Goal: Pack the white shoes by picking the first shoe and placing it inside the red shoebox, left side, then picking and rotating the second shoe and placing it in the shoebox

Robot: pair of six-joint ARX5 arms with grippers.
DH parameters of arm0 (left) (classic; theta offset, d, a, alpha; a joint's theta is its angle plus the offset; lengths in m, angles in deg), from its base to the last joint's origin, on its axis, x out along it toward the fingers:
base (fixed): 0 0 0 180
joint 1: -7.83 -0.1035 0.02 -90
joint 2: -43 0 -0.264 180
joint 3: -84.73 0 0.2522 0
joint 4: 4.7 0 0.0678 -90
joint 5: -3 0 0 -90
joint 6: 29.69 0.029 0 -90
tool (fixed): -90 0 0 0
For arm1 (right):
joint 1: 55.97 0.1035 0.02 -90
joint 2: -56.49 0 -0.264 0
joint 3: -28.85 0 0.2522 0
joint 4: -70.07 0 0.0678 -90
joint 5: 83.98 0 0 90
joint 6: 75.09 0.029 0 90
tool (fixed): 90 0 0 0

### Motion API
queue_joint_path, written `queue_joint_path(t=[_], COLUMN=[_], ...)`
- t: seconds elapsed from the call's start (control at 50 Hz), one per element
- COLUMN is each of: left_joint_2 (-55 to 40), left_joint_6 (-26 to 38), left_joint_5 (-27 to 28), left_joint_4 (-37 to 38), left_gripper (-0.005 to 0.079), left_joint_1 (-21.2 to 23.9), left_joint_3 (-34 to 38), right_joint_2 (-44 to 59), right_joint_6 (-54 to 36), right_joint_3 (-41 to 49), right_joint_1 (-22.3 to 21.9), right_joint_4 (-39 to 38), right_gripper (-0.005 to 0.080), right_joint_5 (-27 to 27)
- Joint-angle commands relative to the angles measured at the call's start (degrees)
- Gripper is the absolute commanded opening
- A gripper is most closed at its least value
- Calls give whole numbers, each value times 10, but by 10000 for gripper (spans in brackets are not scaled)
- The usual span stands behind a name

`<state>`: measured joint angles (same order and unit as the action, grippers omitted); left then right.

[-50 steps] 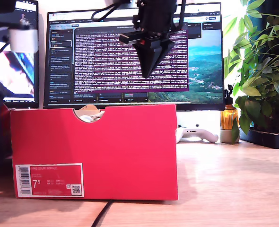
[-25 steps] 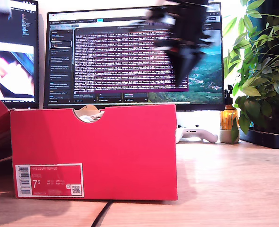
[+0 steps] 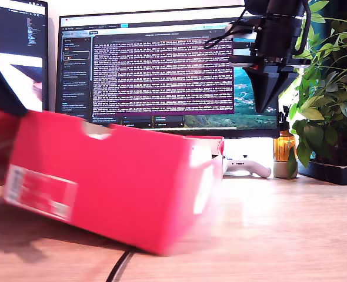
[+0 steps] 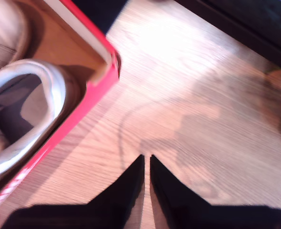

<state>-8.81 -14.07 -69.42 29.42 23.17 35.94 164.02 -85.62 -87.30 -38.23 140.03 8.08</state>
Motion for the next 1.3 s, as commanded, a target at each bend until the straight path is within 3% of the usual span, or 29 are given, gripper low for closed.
queue_joint_path(t=[0.0, 0.22, 0.34, 0.46, 0.62, 0.72, 0.96, 1.08, 1.28], left_joint_2=[2, 24, 45, 62, 64, 61, 61, 62, 61], left_joint_6=[-15, -46, -66, -66, -66, -64, -62, -62, -56], left_joint_5=[10, 104, 110, 56, -33, -28, -45, -79, -66], left_joint_4=[-41, -1, 58, 96, 42, 5, -6, -35, -52], left_gripper=[-19, -19, -19, -19, -19, -18, -19, -19, -19], left_joint_1=[-12, -3, 17, 24, 18, 11, 18, 16, 16], left_joint_3=[0, 0, 0, 0, 0, 0, 0, 0, 0], right_joint_2=[-10, -10, -10, -10, -10, -10, -22, -59, -148], right_joint_6=[3, 3, 2, 2, 2, 2, 2, 6, 17], right_joint_3=[3, 3, 3, 3, 3, 4, 32, 100, 245], right_joint_1=[5, 5, 5, 5, 5, 4, -3, -11, -19], right_joint_4=[-2, -25, -30, -39, -30, -20, -12, -55, -170], right_gripper=[-8, -8, -8, -8, -8, -8, -8, -8, -8], right_joint_5=[0, 0, 0, 0, -2, -2, -4, -6, -6])
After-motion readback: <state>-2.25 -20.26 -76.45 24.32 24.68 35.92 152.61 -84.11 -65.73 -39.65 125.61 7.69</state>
